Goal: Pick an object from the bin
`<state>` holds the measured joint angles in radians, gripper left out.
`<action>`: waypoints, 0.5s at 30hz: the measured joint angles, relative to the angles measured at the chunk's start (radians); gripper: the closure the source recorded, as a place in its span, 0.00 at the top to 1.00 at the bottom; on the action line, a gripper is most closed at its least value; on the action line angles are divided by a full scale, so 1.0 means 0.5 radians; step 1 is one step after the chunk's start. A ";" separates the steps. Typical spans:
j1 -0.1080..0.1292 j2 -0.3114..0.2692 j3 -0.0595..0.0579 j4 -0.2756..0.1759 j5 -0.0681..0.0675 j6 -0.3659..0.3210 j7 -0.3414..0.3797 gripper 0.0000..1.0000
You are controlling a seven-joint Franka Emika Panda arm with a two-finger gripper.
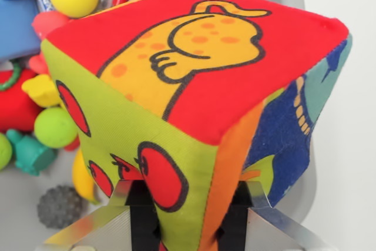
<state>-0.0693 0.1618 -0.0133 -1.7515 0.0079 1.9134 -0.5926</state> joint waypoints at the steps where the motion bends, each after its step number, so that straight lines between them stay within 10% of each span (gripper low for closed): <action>1: 0.000 -0.001 0.000 0.004 0.000 -0.006 0.000 0.00; 15: 0.000 -0.002 0.000 0.019 0.000 -0.026 0.000 0.00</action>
<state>-0.0693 0.1608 -0.0132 -1.7421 0.0079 1.9005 -0.5926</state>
